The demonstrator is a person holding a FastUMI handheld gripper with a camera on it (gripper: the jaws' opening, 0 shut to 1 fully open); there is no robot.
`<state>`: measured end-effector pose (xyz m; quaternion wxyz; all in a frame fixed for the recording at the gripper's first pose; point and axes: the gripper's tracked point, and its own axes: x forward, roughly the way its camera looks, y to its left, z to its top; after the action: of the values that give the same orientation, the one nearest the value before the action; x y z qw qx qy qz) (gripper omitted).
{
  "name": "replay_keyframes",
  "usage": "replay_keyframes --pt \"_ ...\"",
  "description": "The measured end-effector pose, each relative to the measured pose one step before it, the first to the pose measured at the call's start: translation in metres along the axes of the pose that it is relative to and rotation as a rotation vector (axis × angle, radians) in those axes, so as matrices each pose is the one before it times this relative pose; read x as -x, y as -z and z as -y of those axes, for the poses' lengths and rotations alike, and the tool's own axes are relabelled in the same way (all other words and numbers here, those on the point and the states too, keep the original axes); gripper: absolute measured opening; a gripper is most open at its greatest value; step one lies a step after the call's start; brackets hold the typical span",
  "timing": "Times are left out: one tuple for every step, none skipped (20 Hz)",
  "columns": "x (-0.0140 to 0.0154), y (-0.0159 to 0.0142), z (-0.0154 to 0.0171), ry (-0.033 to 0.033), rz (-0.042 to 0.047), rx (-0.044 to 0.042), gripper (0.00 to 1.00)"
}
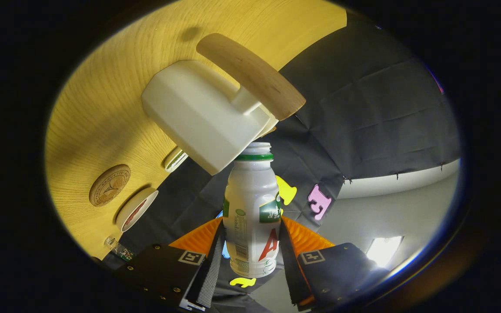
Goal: Take the bottle from table, then pour the juice into the cup, finally place the bottle on the coaster
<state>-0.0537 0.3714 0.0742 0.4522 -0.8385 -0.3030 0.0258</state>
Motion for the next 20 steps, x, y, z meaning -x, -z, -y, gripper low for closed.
replay_keyframes --pt "-0.00027 0.00019 -0.00104 -0.00355 -0.00180 -0.00270 0.65" --pt "0.00035 0.00045 -0.00158 -0.00252 -0.00246 -0.00250 0.65" --pt "-0.00003 0.00061 -0.00171 -0.00257 -0.00232 -0.00374 0.65" --pt "0.00051 0.00034 -0.00189 -0.00328 -0.00282 -0.00650 0.65" --pt "0.00145 -0.00047 -0.00043 0.00047 0.00234 -0.01011 0.65" --pt "-0.00016 -0.00052 0.00034 0.00265 0.00072 -0.01510 0.65" --pt "0.00110 0.00183 -0.00169 -0.00208 -0.00608 -0.02303 0.65" --pt "-0.00003 0.00326 -0.00108 -0.00793 -0.01015 -0.03317 0.65" --pt "0.00063 0.00360 -0.00061 -0.00526 -0.01023 -0.04348 0.65" --pt "-0.00115 0.00448 -0.00080 -0.01203 -0.01133 -0.05637 0.65" --pt "-0.00255 0.00462 -0.00008 -0.01552 -0.01481 -0.06670 0.65" --pt "-0.00176 0.00458 0.00062 -0.01497 -0.01398 -0.07164 0.65" --pt "-0.00064 0.00212 0.00210 -0.00662 -0.01267 -0.07073 0.65" --pt "-0.00017 0.00222 0.00351 -0.00721 -0.01244 -0.06690 0.65" --pt "-0.00154 0.00088 0.00182 -0.01153 -0.00842 -0.06755 0.65" --pt "0.00009 0.00097 0.00107 -0.01049 -0.00776 -0.06734 0.65" --pt "-0.00086 0.00005 -0.00112 -0.01314 -0.00808 -0.07138 0.65" --pt "-0.00038 0.00012 -0.00047 -0.01816 -0.00774 -0.08008 0.65" --pt "-0.00101 0.00001 -0.00030 -0.01808 -0.00776 -0.08598 0.65" --pt "-0.00080 0.00083 0.00071 -0.01476 -0.00740 -0.08810 0.65"
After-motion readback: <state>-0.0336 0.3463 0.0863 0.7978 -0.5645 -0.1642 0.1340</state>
